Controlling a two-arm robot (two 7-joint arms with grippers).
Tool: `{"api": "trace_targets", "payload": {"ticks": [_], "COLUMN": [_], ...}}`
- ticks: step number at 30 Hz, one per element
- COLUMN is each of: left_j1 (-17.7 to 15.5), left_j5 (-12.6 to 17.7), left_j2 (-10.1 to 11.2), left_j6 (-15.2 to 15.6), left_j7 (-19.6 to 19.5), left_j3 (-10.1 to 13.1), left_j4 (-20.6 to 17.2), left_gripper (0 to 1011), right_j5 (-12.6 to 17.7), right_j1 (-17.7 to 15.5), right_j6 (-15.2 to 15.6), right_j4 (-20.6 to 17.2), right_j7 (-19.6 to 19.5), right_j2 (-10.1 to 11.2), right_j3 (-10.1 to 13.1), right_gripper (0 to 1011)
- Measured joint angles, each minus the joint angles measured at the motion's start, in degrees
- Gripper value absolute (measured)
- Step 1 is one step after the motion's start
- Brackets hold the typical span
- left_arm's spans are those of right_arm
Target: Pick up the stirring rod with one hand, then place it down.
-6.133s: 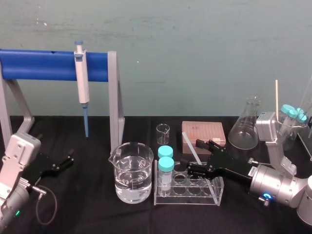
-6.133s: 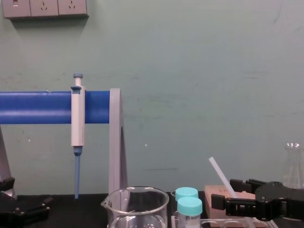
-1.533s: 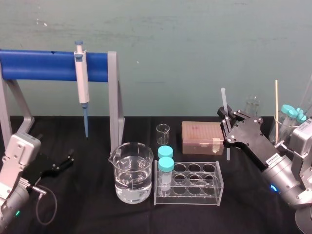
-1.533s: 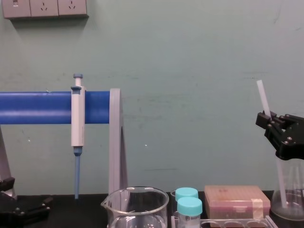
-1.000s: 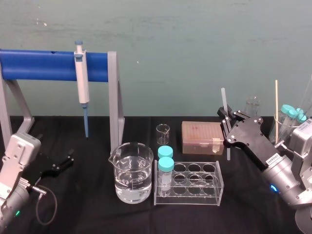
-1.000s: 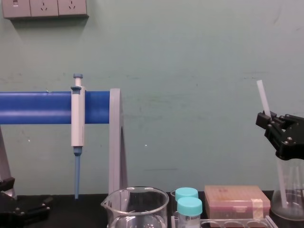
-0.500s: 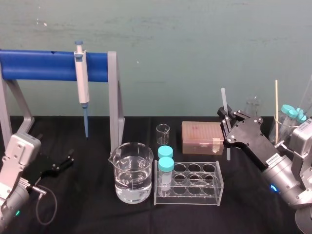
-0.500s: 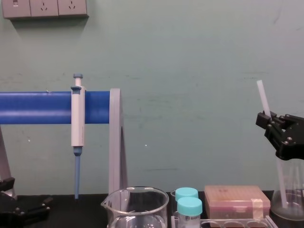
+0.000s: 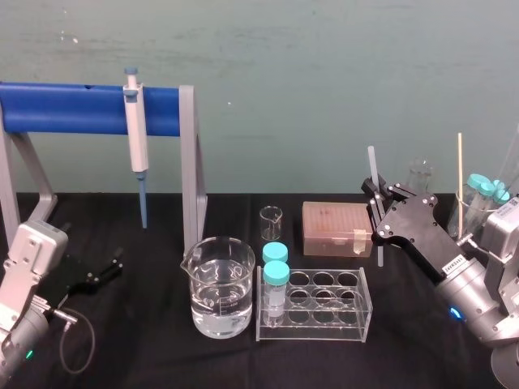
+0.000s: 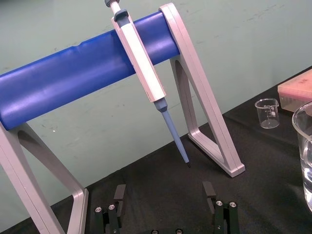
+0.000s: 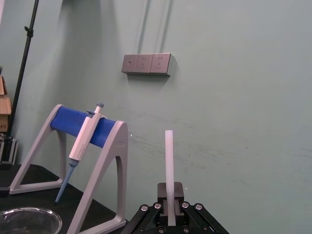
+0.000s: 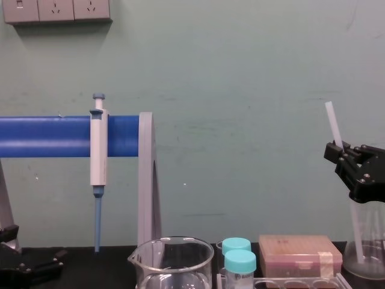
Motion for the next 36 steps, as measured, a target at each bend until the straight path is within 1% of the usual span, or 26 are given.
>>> {"api": "trace_targets", "payload": {"ticks": [15, 19, 24, 28, 36], "left_j1": [0.0, 0.0, 0.0, 0.0, 0.0], "left_j5": [0.0, 0.0, 0.0, 0.0, 0.0], "left_j2": [0.0, 0.0, 0.0, 0.0, 0.0], "left_j6": [0.0, 0.0, 0.0, 0.0, 0.0], "left_j7": [0.0, 0.0, 0.0, 0.0, 0.0], "left_j3": [0.0, 0.0, 0.0, 0.0, 0.0], "left_j4": [0.0, 0.0, 0.0, 0.0, 0.0], "left_gripper": [1000, 1000, 1000, 1000, 1000], "right_j5": [0.0, 0.1, 0.2, 0.2, 0.7], "right_j1": [0.0, -0.1, -0.6, -1.1, -1.3], "right_j6": [0.0, -0.7, -1.0, -0.4, 0.8], "right_j4": [0.0, 0.0, -0.7, -1.5, -1.7], "right_j7": [0.1, 1.9, 3.3, 4.4, 6.0], "right_j2": [0.0, -0.1, -0.5, -1.0, -1.5], "right_j3": [0.0, -0.2, -0.4, -0.4, -0.3], "right_gripper": [72, 72, 72, 72, 72]}}
